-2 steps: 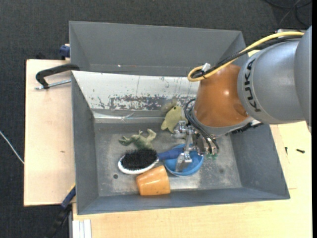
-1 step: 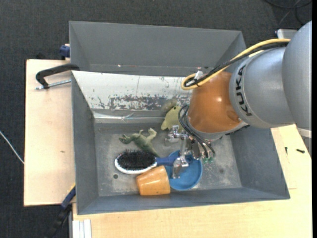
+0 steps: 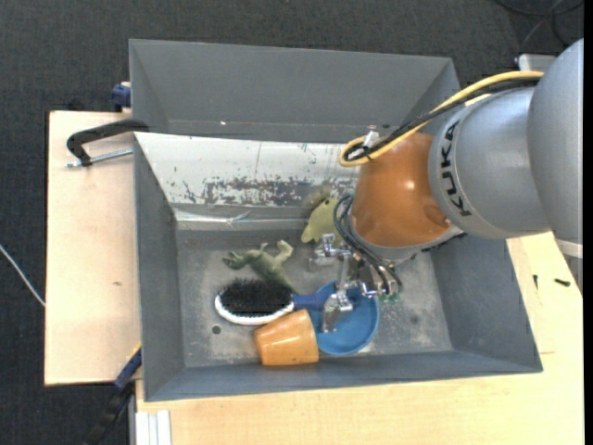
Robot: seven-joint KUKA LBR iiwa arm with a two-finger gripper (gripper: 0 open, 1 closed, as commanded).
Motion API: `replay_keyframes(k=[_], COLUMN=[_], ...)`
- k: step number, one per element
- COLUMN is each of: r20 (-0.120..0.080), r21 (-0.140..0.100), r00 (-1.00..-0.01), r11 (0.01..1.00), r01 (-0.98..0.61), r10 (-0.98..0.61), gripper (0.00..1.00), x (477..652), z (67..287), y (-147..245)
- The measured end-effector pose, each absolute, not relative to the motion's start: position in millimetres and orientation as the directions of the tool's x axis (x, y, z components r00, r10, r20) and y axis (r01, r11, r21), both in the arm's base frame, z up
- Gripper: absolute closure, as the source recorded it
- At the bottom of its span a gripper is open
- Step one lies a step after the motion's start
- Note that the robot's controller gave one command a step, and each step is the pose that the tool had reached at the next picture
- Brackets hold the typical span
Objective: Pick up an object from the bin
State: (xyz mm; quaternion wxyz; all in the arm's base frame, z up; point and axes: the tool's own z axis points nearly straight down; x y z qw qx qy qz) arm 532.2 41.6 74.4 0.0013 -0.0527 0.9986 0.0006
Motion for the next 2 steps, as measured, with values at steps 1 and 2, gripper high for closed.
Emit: replay_keyframes(k=[1, 2], r20=[-0.008, -0.007], r21=[0.002, 0.001], r00=[-0.994, -0.995], r11=[0.994, 0.995], r01=[-0.105, -0.104], r10=[-0.105, -0.104], gripper=[1.00, 1.00], x=[534.2, 536.0], z=[76.2, 107.0], y=[42.6, 43.2])
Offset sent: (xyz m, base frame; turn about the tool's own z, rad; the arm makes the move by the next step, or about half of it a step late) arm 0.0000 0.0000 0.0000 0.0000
